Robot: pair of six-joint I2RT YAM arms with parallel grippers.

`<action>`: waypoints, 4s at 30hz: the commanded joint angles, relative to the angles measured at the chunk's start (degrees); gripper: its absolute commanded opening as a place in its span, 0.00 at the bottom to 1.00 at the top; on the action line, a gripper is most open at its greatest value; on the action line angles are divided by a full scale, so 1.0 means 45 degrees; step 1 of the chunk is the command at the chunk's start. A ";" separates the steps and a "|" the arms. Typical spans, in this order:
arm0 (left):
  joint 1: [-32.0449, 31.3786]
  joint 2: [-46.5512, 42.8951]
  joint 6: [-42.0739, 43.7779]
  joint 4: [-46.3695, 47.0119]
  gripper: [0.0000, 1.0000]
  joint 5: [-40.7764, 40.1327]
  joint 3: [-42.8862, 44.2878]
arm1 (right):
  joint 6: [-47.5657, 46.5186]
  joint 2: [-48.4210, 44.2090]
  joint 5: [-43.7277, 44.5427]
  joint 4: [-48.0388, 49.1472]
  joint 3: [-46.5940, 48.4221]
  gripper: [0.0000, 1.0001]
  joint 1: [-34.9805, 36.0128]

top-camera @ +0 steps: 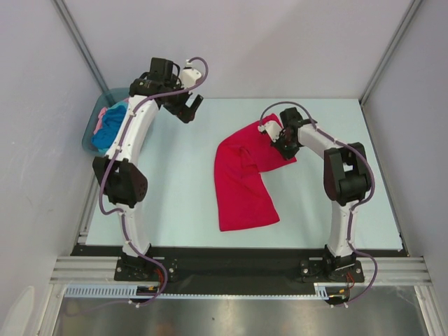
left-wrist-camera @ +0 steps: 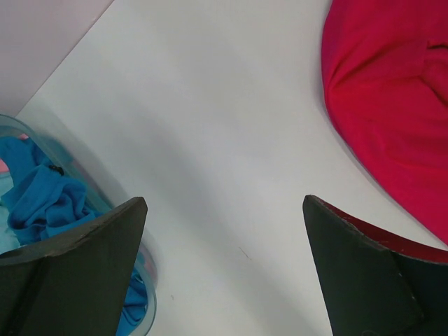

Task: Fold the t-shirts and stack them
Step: Fold the tshirt

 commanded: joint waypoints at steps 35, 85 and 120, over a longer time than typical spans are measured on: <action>-0.0066 -0.0741 0.0427 0.0096 1.00 -0.0448 -0.0651 | -0.4626 0.8503 0.4954 0.3962 0.9540 0.00 -0.0331; -0.0632 -0.0448 0.0661 0.1424 1.00 -0.0096 -0.1140 | -0.1054 0.5926 -0.2016 -0.5429 1.0439 0.00 -0.0194; -0.0886 0.0099 0.0563 0.1424 1.00 -0.0310 -0.0515 | -0.1797 0.6997 0.0346 -0.2481 1.0147 0.00 0.0470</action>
